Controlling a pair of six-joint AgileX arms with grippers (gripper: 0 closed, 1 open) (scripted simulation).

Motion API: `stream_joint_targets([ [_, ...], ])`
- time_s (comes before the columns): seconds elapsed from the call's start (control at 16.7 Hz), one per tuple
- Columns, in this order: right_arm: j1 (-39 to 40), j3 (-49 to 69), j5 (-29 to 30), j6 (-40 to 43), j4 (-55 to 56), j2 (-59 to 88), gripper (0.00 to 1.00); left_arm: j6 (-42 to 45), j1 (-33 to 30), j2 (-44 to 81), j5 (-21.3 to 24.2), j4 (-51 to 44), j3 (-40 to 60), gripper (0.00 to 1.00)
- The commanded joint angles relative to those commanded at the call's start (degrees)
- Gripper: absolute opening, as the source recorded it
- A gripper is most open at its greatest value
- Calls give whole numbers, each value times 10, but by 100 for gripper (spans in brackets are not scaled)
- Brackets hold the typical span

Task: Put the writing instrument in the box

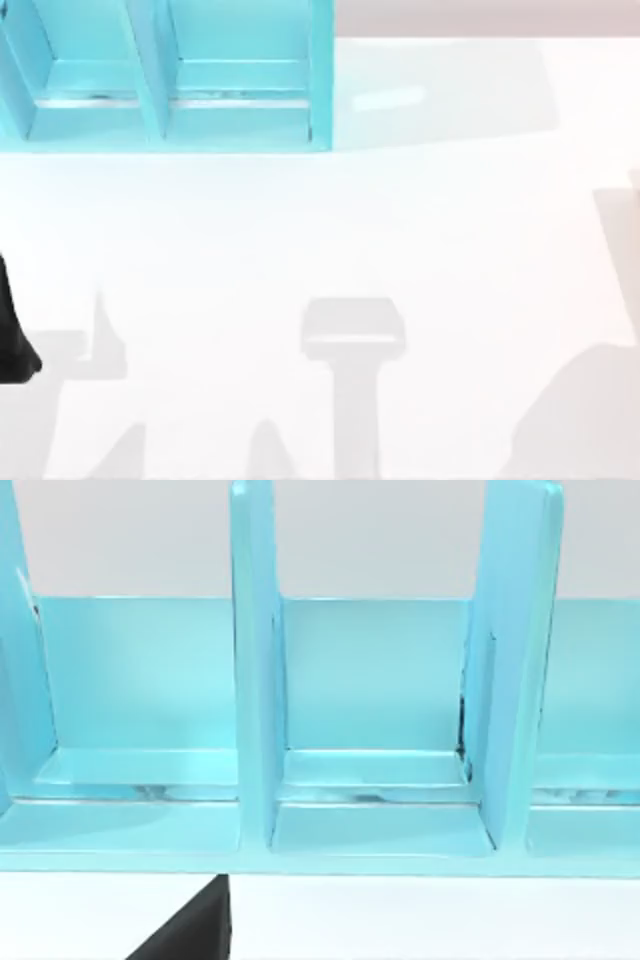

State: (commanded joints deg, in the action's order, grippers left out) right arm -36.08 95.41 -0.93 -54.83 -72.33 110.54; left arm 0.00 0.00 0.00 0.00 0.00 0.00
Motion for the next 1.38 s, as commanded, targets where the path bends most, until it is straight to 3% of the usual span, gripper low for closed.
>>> stream_joint_targets([
  [0.6, 51, -100, 24, -44, 64, 2, 0, 0, 0, 0, 0, 0, 0, 100],
  [1.14, 46, -150, 2, -46, 135, -15, 0, 0, 0, 0, 0, 0, 0, 100],
  [1.38, 46, -150, 2, -46, 135, -15, 30, 0, 0, 0, 0, 0, 0, 100],
])
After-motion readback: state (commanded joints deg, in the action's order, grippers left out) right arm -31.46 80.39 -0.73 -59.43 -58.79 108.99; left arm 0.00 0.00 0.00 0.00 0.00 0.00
